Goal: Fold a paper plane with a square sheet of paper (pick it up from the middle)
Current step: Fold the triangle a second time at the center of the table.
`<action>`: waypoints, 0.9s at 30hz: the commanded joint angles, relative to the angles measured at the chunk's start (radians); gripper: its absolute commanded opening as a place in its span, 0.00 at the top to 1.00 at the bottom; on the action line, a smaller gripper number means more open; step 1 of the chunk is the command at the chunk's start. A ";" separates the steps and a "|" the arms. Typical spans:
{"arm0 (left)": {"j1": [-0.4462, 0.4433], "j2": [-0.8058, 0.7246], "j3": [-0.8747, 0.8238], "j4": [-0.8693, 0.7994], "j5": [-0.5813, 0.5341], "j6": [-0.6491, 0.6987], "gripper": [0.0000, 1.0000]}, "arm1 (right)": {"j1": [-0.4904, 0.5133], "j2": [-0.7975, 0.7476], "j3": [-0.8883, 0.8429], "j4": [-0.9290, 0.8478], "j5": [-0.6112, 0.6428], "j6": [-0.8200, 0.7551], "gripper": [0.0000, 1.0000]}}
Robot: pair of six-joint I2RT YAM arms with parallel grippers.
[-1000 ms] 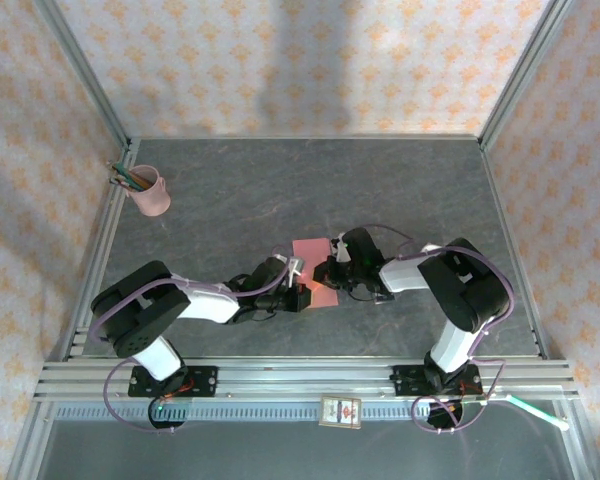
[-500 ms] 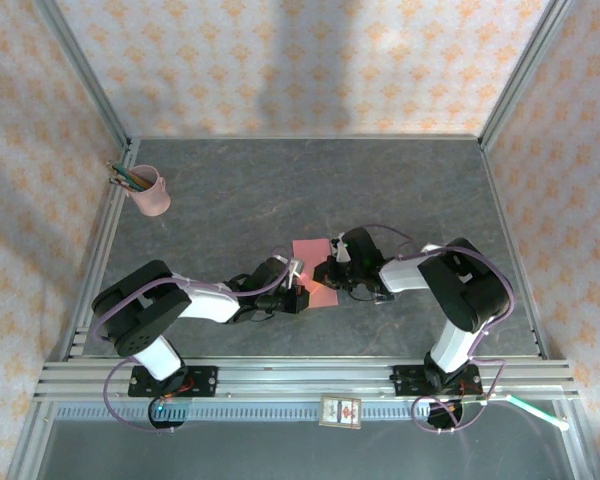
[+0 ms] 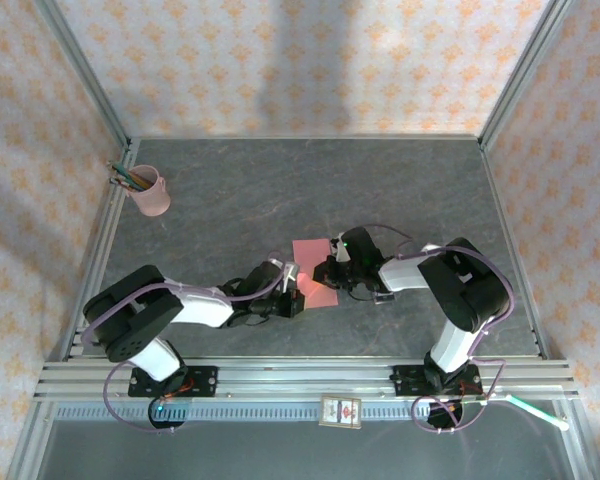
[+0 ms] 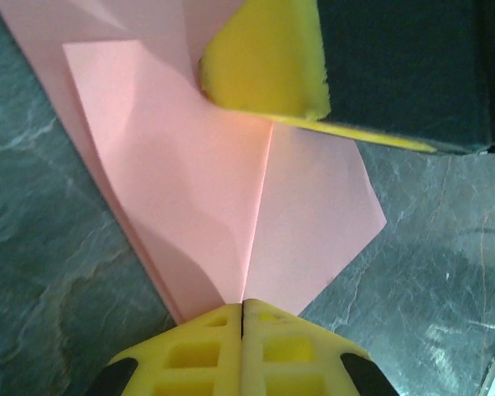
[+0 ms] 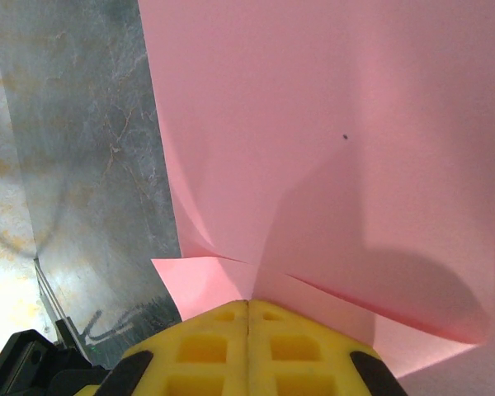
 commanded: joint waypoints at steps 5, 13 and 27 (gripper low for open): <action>-0.003 -0.102 -0.081 -0.147 0.026 -0.031 1.00 | -0.005 0.061 -0.024 -0.146 0.104 -0.035 0.96; 0.006 -0.208 -0.009 -0.092 0.006 -0.042 1.00 | -0.006 0.063 -0.019 -0.137 0.102 -0.033 0.96; 0.025 0.065 0.084 -0.008 0.024 0.004 1.00 | -0.006 0.054 -0.010 -0.149 0.099 -0.037 0.96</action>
